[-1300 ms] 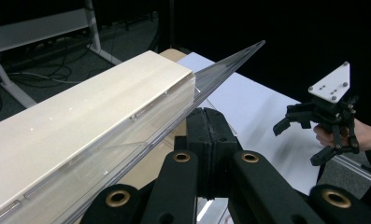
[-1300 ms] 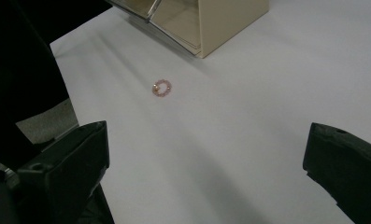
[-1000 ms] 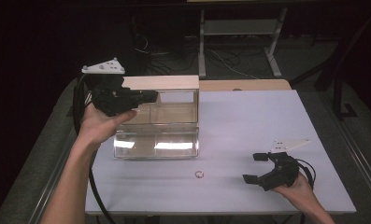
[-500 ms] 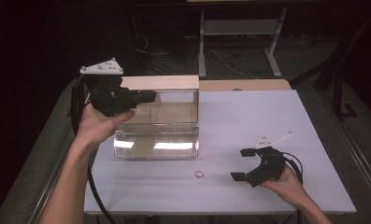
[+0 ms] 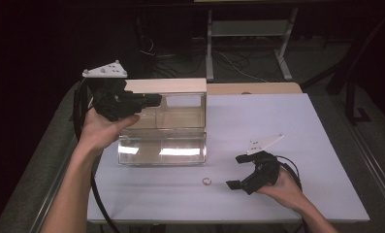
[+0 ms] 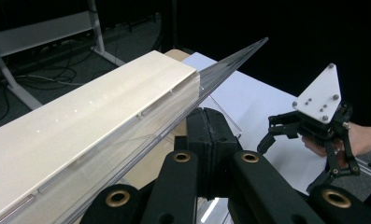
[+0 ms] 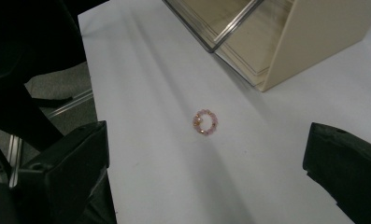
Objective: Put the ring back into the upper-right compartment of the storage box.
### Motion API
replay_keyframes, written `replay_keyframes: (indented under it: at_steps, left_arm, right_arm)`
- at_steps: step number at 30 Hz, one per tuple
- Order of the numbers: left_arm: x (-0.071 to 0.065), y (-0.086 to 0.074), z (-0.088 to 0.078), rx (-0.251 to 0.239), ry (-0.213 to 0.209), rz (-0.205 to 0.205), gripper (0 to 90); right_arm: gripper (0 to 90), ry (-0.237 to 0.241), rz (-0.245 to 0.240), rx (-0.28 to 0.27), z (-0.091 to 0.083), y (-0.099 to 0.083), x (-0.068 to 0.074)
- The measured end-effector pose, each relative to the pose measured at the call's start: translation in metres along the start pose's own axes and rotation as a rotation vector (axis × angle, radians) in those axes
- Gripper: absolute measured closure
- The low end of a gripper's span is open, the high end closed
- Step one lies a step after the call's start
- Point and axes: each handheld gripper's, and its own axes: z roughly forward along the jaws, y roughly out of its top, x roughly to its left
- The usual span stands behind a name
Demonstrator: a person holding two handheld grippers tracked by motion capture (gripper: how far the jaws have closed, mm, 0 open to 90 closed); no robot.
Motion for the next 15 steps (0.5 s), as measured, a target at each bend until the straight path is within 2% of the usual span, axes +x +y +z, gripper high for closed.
replay_keyframes:
  at_steps: [15]
  left_arm:
    - [0.0, 0.0, 0.0, 0.004, 0.002, 0.004, 89.1]
  right_arm:
    - [0.2, 0.061, -0.05, 0.091, 0.027, 0.011, 0.014]
